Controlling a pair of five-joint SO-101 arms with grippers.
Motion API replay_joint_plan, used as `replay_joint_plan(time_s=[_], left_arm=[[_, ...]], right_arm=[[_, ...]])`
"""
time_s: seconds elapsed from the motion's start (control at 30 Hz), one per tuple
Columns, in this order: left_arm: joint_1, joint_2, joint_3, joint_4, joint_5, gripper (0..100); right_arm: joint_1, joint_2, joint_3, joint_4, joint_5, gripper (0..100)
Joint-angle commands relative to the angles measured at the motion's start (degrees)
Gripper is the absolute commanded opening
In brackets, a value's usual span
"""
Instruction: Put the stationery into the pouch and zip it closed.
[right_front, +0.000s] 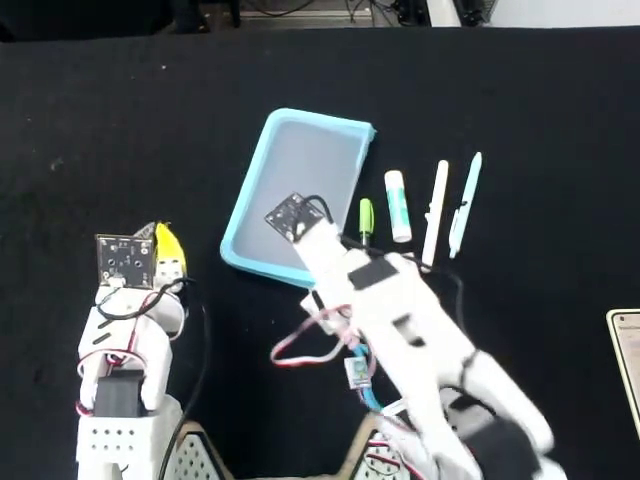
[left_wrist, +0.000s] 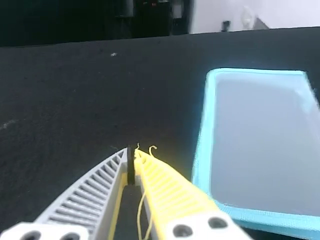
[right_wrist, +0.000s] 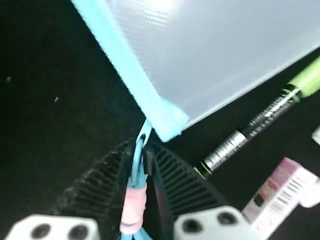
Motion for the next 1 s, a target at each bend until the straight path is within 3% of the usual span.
replay_joint_plan(time_s=[0.0, 0.2, 0.4, 0.57, 0.73, 0.97], left_arm=[[2.15, -0.35, 1.27, -3.78, 0.53, 3], [1.19, -0.44, 1.27, -8.09, 0.79, 3], [4.00, -0.26, 1.27, -15.56, 7.47, 4], [8.40, -0.26, 1.27, -10.02, 8.00, 18], [8.75, -0.18, 1.27, -6.33, 7.56, 17], [8.57, -0.18, 1.27, -0.70, 7.56, 17]], right_arm=[[-0.53, -13.85, 3.21, 0.70, 0.53, 1.0], [-0.62, -29.93, 9.10, 0.79, 0.53, 1.1], [-0.70, -40.66, 11.82, 1.14, 0.53, 1.1], [-5.71, -44.88, 10.95, 4.84, 0.53, 1.1], [-16.00, -44.97, 6.20, 10.46, 0.53, 1.1], [-16.26, -44.97, -3.21, 15.65, 4.22, 1.1]])
